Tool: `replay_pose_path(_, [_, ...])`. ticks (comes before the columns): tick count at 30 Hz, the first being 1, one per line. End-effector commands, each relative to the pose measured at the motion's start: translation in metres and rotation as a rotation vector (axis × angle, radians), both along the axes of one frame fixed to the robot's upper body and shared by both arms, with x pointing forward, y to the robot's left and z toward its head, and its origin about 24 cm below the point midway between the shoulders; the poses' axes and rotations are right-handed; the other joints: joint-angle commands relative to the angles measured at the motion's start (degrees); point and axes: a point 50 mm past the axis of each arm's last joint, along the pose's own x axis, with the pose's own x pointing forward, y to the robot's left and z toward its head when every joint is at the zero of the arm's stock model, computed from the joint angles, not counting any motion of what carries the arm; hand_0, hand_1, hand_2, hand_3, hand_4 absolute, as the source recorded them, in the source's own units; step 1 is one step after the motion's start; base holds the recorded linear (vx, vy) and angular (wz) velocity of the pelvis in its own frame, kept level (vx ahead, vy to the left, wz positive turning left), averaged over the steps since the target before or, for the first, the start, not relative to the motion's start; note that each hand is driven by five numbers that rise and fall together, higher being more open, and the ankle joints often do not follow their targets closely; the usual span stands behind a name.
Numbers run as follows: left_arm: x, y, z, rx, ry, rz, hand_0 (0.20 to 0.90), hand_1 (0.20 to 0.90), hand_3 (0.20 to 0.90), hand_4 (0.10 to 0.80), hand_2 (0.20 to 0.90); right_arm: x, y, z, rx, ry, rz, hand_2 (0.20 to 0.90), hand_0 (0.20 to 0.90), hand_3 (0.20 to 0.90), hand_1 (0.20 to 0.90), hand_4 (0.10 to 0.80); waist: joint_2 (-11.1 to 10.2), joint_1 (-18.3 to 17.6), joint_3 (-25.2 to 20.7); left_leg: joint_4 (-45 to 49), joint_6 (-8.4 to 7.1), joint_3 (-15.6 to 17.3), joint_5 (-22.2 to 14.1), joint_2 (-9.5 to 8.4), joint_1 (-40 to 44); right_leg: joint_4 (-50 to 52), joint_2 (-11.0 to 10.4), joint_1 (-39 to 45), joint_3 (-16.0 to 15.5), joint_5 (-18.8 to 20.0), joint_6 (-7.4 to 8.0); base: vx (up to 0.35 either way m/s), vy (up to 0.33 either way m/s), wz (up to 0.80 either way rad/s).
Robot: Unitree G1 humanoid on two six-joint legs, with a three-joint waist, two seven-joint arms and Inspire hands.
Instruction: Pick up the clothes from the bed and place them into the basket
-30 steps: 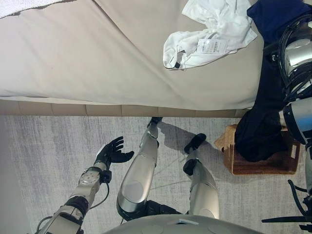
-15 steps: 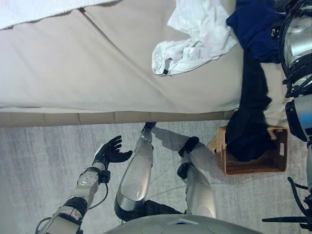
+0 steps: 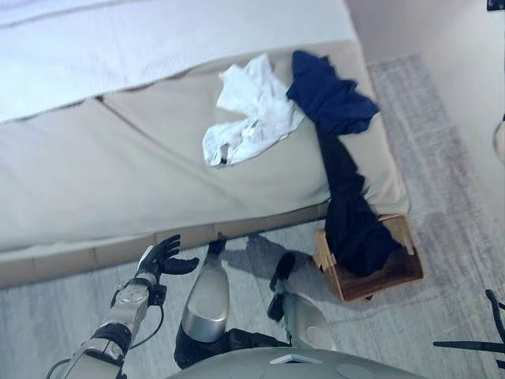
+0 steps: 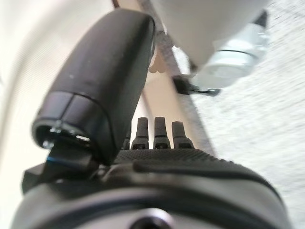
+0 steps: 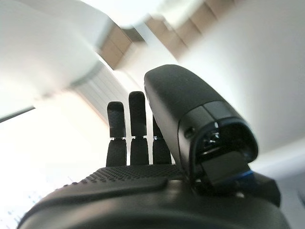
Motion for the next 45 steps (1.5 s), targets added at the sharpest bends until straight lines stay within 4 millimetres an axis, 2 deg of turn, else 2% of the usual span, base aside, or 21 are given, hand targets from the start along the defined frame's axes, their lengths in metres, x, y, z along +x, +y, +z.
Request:
replay_pose_path(1, [-0.032,-0.015,-0.022,0.019,0.124,-0.069,0.9,0.9,0.9,0.8,0.9,0.003,-0.009,-0.032,-0.271,0.242,-0.019,0.9,0.9,0.9,0.9,0.8,0.8,-0.2,-11.1,0.0,1.96,-1.6,-4.3,-0.98,1.5,2.8,1.2,2.6,-1.7,-4.0,0.18,0.093,-0.017,-0.12])
replay_pose_path(5, [-0.027,-0.018,-0.021,0.034,0.125,-0.106,0.9,0.9,0.9,0.8,0.9,0.012,-0.007,-0.062,-0.328,0.355,-0.059,0.9,0.9,0.9,0.9,0.8,0.2,1.1,-9.4,2.5,1.86,-2.5,-5.1,-0.96,0.6,3.0,1.1,3.2,-2.3,-4.1,0.0,0.034,-0.052,-0.02])
replay_pose_path(8, [-0.014,-0.015,-0.016,0.059,0.103,-0.116,0.9,0.9,0.9,0.8,0.9,0.02,-0.001,-0.075,-0.357,0.412,-0.105,0.9,0.9,0.9,0.9,0.8,-0.2,2.5,-6.4,3.6,1.71,-3.6,-5.3,-0.87,-1.3,2.7,1.3,2.9,-2.8,-3.7,0.12,-0.078,-0.08,0.11])
replay_pose_path(13, [0.011,-0.006,-0.001,0.094,0.036,-0.096,0.9,0.9,0.9,0.8,0.9,0.025,0.001,-0.077,-0.33,0.417,-0.202,0.9,0.9,0.9,0.9,0.8,-0.4,4.7,-0.4,5.2,1.95,-5.8,-4.8,-1.6,-6.9,1.9,1.4,-0.1,-3.4,-2.5,0.46,-0.155,-0.062,0.27])
replay_pose_path(20, [0.016,0.001,0.007,0.084,-0.024,-0.054,0.9,0.9,0.9,0.8,0.9,0.021,-0.013,-0.084,-0.254,0.437,-0.31,0.9,0.9,0.9,0.9,0.8,0.6,6.5,5.8,9.9,2.5,-6.3,-5.0,-2.97,-12.9,2.4,0.8,-3.3,-4.3,-1.4,0.86,-0.004,0.029,0.22])
replay_pose_path(25, [0.022,-0.001,0.013,0.038,-0.086,-0.036,0.9,0.9,0.9,0.8,0.9,0.016,-0.019,-0.073,-0.209,0.309,-0.424,0.9,0.9,0.9,0.9,0.8,2.2,6.9,9.4,10.1,3.13,-6.0,-4.3,-3.53,-15.9,4.1,0.2,-7.2,-4.2,-0.9,1.67,0.007,0.083,0.13])
replay_pose_path(28, [0.021,-0.005,0.012,0.016,-0.105,-0.041,0.9,0.9,0.9,0.8,0.9,0.013,-0.02,-0.067,-0.201,0.266,-0.482,0.9,0.9,0.9,0.9,0.8,2.7,6.9,9.4,10.6,3.31,-6.1,-3.9,-3.85,-18.4,5.7,-0.5,-10.3,-4.8,-0.6,1.96,0.028,0.109,0.13])
replay_pose_path(31, [0.02,-0.008,0.013,-0.021,-0.13,-0.035,0.9,0.9,0.9,0.8,0.9,0.008,-0.029,-0.069,-0.187,0.314,-0.547,0.9,0.9,0.9,0.9,0.8,3.4,6.7,9.4,11.3,3.46,-6.1,-3.5,-4.08,-21.3,7.5,-1.2,-13.8,-5.5,-0.5,2.02,0.038,0.119,0.04])
replay_pose_path(36, [0.018,-0.011,0.013,-0.07,-0.149,-0.028,0.9,0.9,0.9,0.8,0.9,0.003,-0.035,-0.063,-0.161,0.249,-0.625,0.9,0.9,0.9,0.9,0.8,4.6,6.3,9.4,11.7,3.6,-6.3,-2.8,-4.47,-24.4,9.3,-1.8,-17.7,-5.8,-0.5,2.09,0.034,0.082,-0.02])
replay_pose_path(39, [0.015,-0.011,0.012,-0.083,-0.141,-0.023,0.9,0.9,0.9,0.8,0.9,-0.002,-0.038,-0.058,-0.203,0.238,-0.695,0.9,0.9,0.9,0.9,0.8,5.5,6.3,9.4,12.2,3.73,-7.1,-2.5,-4.99,-26.4,10.3,-2.1,-20.1,-5.9,-0.6,2.09,0.018,0.072,-0.01])
replay_pose_path(44, [0.003,-0.009,0.007,-0.126,-0.129,-0.013,0.9,0.9,0.9,0.8,0.9,-0.01,-0.037,-0.029,-0.317,0.202,-0.798,0.9,0.9,0.9,0.9,0.8,7.7,6.3,9.4,12.1,3.87,-7.6,-1.4,-5.99,-29.5,11.1,-2.8,-24.2,-5.7,-0.5,2.42,-0.003,0.101,-0.02])
replay_pose_path(45, [0.001,-0.008,0.006,-0.128,-0.123,-0.017,0.9,0.9,0.9,0.8,0.9,-0.01,-0.037,-0.025,-0.32,0.213,-0.791,0.818,0.818,0.804,0.818,0.704,8.0,6.3,9.4,12.3,3.82,-7.6,-1.3,-6.08,-30.2,11.3,-3.1,-24.9,-5.8,-0.5,2.54,0.069,0.059,-0.06])
